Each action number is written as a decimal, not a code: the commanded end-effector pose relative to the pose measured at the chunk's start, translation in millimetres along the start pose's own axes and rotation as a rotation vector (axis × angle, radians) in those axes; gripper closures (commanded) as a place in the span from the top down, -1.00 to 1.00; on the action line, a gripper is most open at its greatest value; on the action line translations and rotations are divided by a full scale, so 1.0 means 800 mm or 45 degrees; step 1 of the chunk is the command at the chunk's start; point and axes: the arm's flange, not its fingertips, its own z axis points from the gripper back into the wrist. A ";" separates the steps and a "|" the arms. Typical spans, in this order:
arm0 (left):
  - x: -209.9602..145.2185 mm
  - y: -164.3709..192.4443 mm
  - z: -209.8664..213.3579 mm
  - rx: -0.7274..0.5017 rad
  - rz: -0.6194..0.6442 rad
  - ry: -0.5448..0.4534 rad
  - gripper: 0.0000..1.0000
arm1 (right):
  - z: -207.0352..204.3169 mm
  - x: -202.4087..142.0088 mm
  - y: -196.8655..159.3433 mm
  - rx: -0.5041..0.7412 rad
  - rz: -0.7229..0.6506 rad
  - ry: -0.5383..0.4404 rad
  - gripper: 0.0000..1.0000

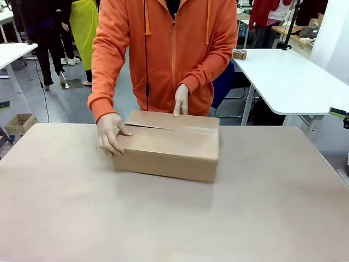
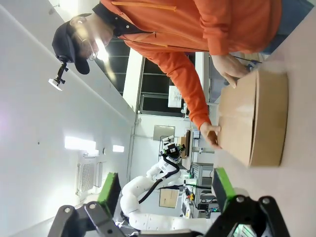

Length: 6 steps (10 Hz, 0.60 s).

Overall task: Pack the gift set into the box.
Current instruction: Press and hold the closed box until the human finishes sealing it.

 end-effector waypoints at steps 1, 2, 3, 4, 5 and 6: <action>-0.006 -0.001 0.000 0.008 -0.025 0.003 1.00 | 0.000 -0.002 0.004 0.008 -0.019 0.004 1.00; -0.006 -0.001 0.000 0.008 -0.025 0.003 1.00 | 0.000 -0.002 0.004 0.008 -0.019 0.004 1.00; -0.006 -0.001 0.000 0.008 -0.025 0.003 1.00 | 0.000 -0.002 0.004 0.008 -0.019 0.004 1.00; -0.006 -0.001 0.000 0.008 -0.025 0.003 1.00 | 0.000 -0.002 0.004 0.008 -0.019 0.004 1.00; -0.006 -0.001 0.000 0.008 -0.025 0.003 1.00 | 0.000 -0.002 0.004 0.008 -0.019 0.004 1.00; -0.006 -0.001 0.000 0.008 -0.025 0.003 1.00 | 0.000 -0.002 0.004 0.008 -0.019 0.004 1.00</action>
